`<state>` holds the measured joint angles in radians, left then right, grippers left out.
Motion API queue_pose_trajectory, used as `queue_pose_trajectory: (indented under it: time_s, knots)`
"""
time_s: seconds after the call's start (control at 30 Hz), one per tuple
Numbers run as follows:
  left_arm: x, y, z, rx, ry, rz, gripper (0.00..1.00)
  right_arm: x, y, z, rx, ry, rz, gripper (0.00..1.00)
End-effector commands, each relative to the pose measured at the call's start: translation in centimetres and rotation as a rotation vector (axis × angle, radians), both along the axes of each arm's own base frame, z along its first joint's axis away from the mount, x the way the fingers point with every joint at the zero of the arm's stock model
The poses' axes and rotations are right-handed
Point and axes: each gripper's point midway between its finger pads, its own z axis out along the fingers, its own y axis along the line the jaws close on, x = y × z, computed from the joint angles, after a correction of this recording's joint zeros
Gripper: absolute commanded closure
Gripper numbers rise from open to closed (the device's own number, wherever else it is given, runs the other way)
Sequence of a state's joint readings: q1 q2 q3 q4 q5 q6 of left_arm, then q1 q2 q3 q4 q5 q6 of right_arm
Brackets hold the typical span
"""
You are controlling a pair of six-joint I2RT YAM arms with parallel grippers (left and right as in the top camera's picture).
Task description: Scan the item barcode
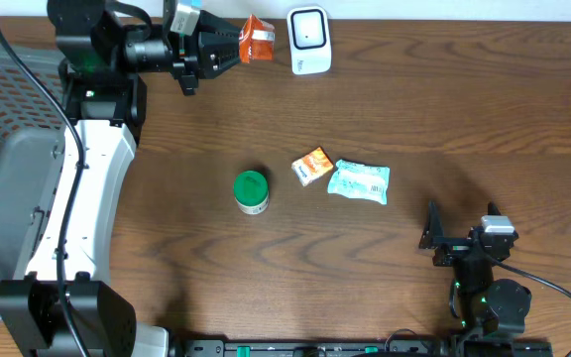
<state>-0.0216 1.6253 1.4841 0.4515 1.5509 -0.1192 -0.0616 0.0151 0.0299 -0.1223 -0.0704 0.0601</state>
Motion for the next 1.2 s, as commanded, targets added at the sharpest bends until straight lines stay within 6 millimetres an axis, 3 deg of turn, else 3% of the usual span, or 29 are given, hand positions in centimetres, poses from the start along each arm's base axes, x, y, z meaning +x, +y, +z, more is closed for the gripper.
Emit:
queue_pose_trajectory:
  time_s: [0.0,0.27,0.9,1.03,1.17]
  knots:
    - [-1.2,-0.4,1.0,0.008,-0.170,-0.028,0.92,0.0,-0.2,0.0,0.003,0.003,-0.011,0.01]
    - [-2.2,-1.0,2.6,0.001,-0.384,-0.046,0.92,0.0,-0.2,0.0,0.003,0.003,-0.011,0.01]
    - [-2.6,-1.0,3.3,-0.002,-0.475,-0.045,0.92,0.0,-0.2,0.0,0.003,0.003,-0.011,0.01]
    - [-2.2,-1.0,2.7,-0.001,-0.359,-0.046,0.93,0.0,-0.2,0.0,0.003,0.003,-0.011,0.01]
    - [0.3,-0.9,1.3,-0.015,-0.125,0.046,0.93,0.0,-0.2,0.0,0.003,0.003,-0.011,0.01]
